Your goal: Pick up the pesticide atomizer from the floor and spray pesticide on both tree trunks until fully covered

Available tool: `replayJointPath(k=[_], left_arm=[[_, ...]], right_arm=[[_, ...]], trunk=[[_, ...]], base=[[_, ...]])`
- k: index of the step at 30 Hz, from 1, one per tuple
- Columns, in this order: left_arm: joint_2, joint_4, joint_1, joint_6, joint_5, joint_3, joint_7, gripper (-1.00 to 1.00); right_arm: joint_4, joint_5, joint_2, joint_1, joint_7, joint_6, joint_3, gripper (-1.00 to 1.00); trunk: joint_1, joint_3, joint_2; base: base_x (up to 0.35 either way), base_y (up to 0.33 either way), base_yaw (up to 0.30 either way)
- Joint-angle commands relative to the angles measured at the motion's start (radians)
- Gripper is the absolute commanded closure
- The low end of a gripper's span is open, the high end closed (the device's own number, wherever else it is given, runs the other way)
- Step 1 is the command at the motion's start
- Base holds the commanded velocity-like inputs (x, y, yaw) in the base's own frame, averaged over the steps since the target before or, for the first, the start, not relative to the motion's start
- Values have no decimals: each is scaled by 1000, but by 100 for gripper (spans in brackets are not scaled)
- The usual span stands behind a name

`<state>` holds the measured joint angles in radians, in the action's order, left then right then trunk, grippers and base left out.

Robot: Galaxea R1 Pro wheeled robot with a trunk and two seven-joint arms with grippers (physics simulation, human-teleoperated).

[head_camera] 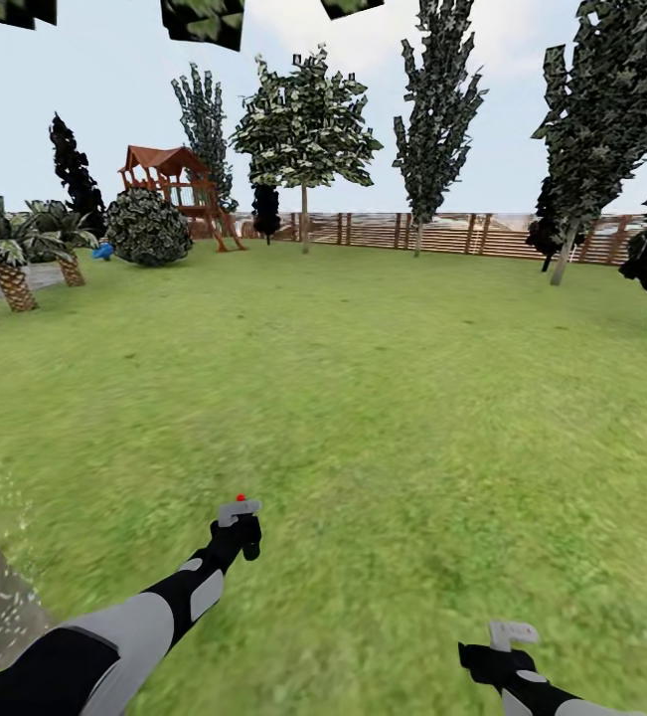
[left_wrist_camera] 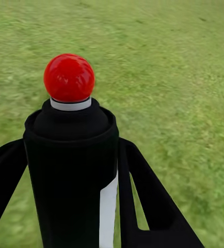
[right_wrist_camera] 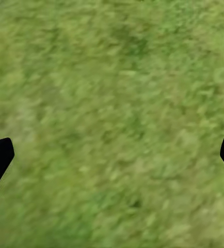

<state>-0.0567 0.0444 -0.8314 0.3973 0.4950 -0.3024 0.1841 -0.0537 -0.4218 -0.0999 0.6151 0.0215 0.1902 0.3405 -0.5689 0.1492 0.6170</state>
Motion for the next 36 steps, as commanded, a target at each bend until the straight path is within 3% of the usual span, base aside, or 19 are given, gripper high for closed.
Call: replayJointPath(k=[1,6,7,10,13,15,22,32,36], left_arm=[[0,0,0,0,0,0,0,100],[0,0,0,-1,0,0,0,100],[0,0,0,-1,0,0,0,100],[0,0,0,-2,0,0,0,100],[0,0,0,-2,0,0,0,100],[0,0,0,-2,0,0,0,100],[0,0,0,-2,0,0,0,100],[0,0,0,-2,0,0,0,100],[0,0,0,-2,0,0,0,100]], right_arm=[[0,0,0,0,0,0,0,-100],[0,0,-2,0,0,1,-1,-100],[0,0,-15,0,-2,0,-2,-100],[2,-5,-101,0,-31,-2,-3,-100],[4,-15,-151,0,-89,-3,-4,-100],[4,-21,-163,0,-100,-3,-4,-100],[3,-26,-168,0,-178,-4,-2,-100],[2,-22,-156,0,-186,0,0,-100],[3,-19,-134,0,-181,4,0,-100]], trunk=[[0,0,0],[0,0,0],[0,0,0],[0,0,0],[0,0,0],[0,0,0],[0,0,0],[0,0,0],[0,0,0]], base=[[349,0,0],[350,0,0],[350,0,0],[350,0,0],[350,0,0],[350,0,0],[350,0,0],[350,0,0],[350,0,0]])
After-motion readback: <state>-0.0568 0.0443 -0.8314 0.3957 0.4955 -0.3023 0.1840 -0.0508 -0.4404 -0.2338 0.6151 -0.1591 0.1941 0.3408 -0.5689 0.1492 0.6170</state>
